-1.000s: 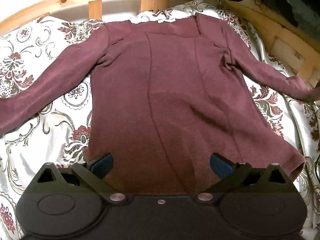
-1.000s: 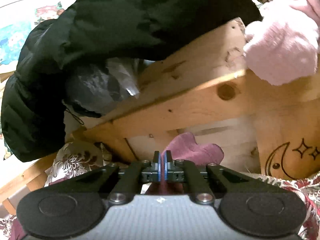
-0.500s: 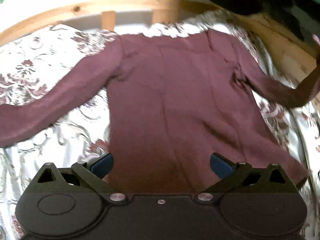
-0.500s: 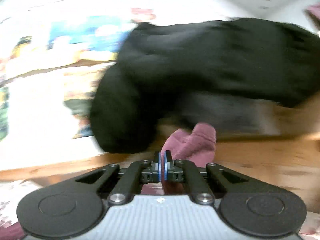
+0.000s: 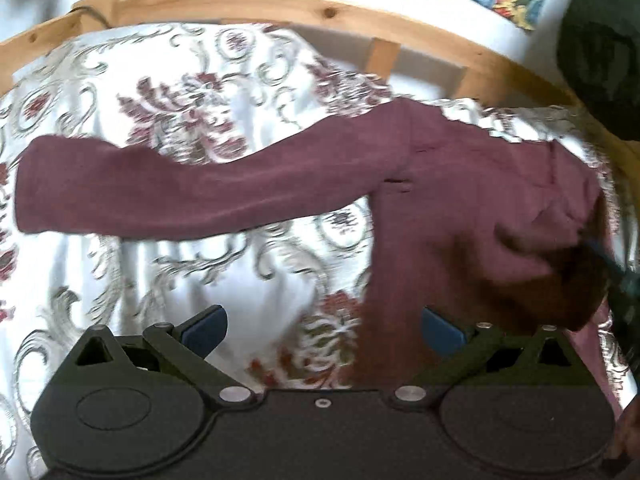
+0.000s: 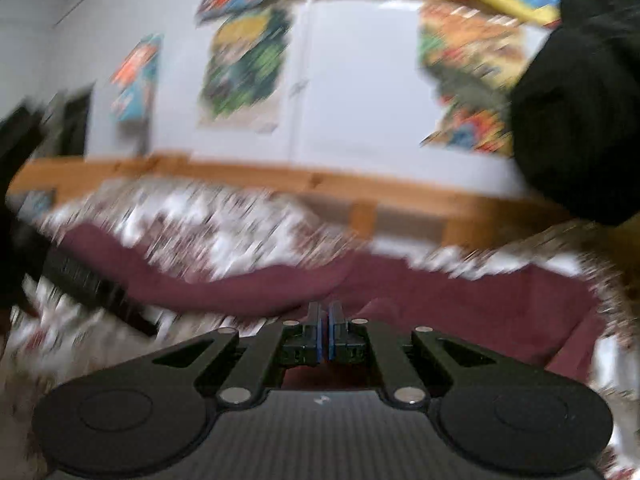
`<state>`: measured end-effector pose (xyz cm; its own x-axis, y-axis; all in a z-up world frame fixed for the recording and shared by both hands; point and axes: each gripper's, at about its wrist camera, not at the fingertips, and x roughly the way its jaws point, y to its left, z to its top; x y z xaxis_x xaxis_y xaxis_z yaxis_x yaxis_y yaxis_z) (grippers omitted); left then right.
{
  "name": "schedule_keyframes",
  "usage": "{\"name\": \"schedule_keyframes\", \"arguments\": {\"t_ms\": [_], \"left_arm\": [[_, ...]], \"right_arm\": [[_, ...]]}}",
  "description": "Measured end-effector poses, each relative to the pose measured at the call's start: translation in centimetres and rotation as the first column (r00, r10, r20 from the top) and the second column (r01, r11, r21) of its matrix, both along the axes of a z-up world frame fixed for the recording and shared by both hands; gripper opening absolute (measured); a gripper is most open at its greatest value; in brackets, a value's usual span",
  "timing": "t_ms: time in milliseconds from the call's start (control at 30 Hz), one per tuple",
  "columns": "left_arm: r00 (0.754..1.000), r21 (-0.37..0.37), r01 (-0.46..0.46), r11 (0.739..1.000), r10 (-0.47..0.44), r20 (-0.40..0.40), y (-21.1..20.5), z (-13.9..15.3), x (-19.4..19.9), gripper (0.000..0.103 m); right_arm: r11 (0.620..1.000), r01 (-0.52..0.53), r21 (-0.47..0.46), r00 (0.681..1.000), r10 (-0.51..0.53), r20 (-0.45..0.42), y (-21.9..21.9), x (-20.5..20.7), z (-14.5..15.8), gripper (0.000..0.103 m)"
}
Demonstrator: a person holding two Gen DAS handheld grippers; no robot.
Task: Fold small clothes
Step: 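Carry the held sleeve across the top's body and lay it down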
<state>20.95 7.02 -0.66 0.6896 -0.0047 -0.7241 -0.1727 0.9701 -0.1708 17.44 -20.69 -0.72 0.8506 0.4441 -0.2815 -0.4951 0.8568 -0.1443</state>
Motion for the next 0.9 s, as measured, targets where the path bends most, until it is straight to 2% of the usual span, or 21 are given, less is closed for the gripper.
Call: {"name": "schedule_keyframes", "arguments": {"t_ms": [133,167,200,267,333,433,533,633,667,767,900], "left_arm": [[1.0,0.007,-0.022,1.0,0.022,-0.004,0.5,-0.3,-0.1,0.102],[1.0,0.005,-0.024,1.0,0.024,-0.002,0.5,-0.3,0.0,0.102],[1.0,0.004,-0.025,1.0,0.025,0.002,0.3,-0.2,0.1,0.102],[1.0,0.002,-0.018,1.0,0.018,0.015,-0.1,0.1,0.2,0.102],[0.999,0.004,-0.012,1.0,0.012,0.039,-0.4,0.4,0.4,0.102],[0.995,0.001,0.006,1.0,-0.006,0.099,-0.7,1.0,0.6,0.102],[0.987,-0.019,0.065,0.998,-0.062,0.15,-1.1,1.1,1.0,0.102],[0.968,-0.034,0.184,0.982,-0.175,0.181,-2.1,0.8,1.9,0.102],[0.964,-0.042,0.212,0.976,-0.202,0.174,-2.6,0.7,2.5,0.102],[0.959,-0.102,0.252,0.962,-0.234,0.162,-4.5,0.7,4.6,0.102],[0.95,-0.111,0.295,0.949,-0.278,0.144,-8.6,0.1,7.9,0.102]], "right_arm": [[0.994,-0.067,-0.082,0.995,0.06,-0.081,2.2,-0.4,-1.7,0.005],[0.992,-0.089,-0.088,0.991,0.079,-0.105,2.6,-0.4,-2.0,0.009],[0.99,-0.112,-0.091,0.987,0.1,-0.127,2.8,-0.8,-2.2,0.016],[0.988,-0.139,-0.073,0.98,0.126,-0.155,2.5,-0.9,-2.0,0.063],[0.988,-0.153,-0.011,0.974,0.149,-0.172,1.3,-1.5,-1.3,0.078],[0.994,-0.1,0.053,0.978,0.108,-0.179,-1.7,-2.3,0.3,0.089],[0.995,0.011,0.1,0.987,0.005,-0.161,-5.6,-2.2,1.5,0.095],[0.976,0.166,0.141,0.978,-0.145,-0.15,-9.4,-0.9,1.7,0.097],[0.963,0.227,0.148,0.967,-0.204,-0.154,-10.7,-0.2,1.6,0.097],[0.901,0.409,0.143,0.905,-0.381,-0.188,-14.0,2.5,0.5,0.094],[0.823,0.53,0.204,0.84,-0.475,-0.262,-18.0,5.4,-0.8,0.085]]}}
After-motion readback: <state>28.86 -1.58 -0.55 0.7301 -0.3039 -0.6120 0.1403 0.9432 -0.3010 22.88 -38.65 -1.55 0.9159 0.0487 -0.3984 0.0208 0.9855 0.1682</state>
